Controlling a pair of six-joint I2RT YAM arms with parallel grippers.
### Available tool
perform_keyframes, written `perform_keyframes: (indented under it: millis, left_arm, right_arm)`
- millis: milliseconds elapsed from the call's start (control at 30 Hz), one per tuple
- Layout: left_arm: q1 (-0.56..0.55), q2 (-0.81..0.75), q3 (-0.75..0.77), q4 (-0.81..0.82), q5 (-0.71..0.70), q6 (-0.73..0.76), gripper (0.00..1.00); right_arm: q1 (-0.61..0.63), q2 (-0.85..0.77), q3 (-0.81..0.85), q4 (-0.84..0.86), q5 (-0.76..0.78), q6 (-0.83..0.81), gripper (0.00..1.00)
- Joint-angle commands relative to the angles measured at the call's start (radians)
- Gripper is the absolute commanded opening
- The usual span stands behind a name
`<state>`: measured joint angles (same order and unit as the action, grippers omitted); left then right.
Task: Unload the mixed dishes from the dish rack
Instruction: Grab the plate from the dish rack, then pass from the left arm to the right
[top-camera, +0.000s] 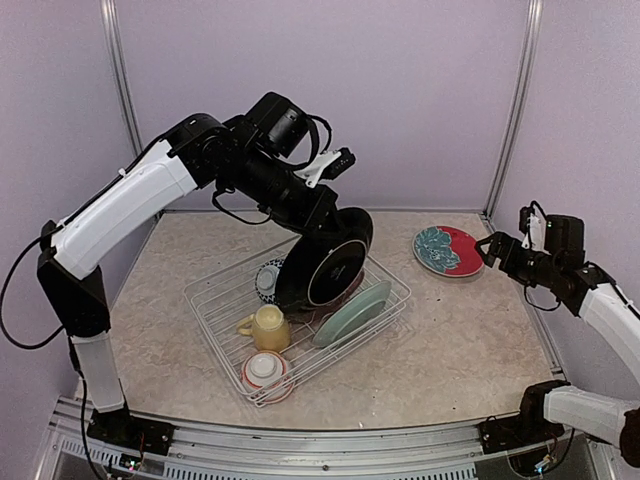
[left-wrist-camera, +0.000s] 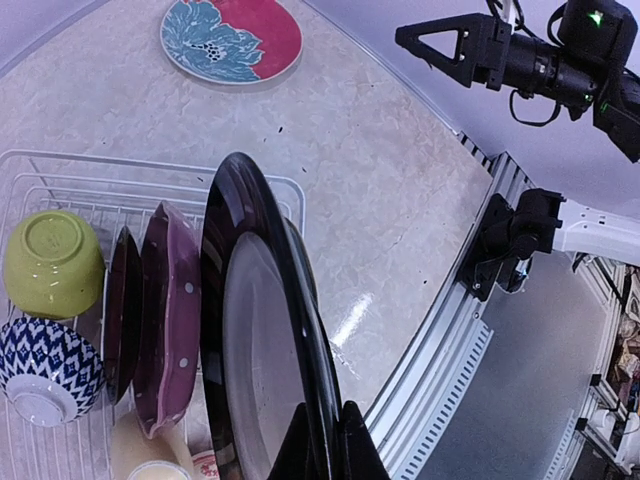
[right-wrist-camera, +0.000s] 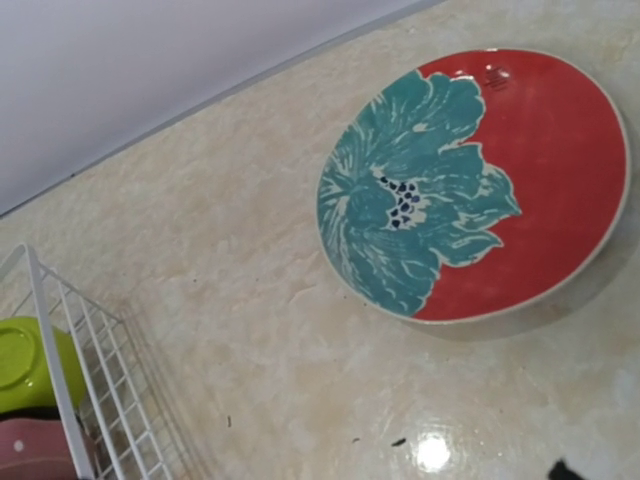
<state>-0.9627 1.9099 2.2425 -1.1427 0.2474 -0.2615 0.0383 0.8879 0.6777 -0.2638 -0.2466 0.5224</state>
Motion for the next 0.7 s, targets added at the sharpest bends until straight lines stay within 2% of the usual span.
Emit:
perform_keyframes:
  millis: [0, 467, 667]
  left_arm:
    - [0.019, -0.082, 0.001, 0.114, 0.086, -0.011, 0.00]
    - [0.138, -0.203, -0.038, 0.288, 0.352, -0.126, 0.00]
    - [0.160, -0.240, -0.012, 0.352, 0.319, -0.121, 0.00]
  right_arm:
    - [0.021, 0.017, 0.024, 0.001, 0.014, 0.013, 0.96]
    - [0.060, 0.055, 0.030, 0.017, 0.033, 0.023, 0.96]
    - [0.072, 0.082, 0.035, 0.039, 0.033, 0.030, 0.96]
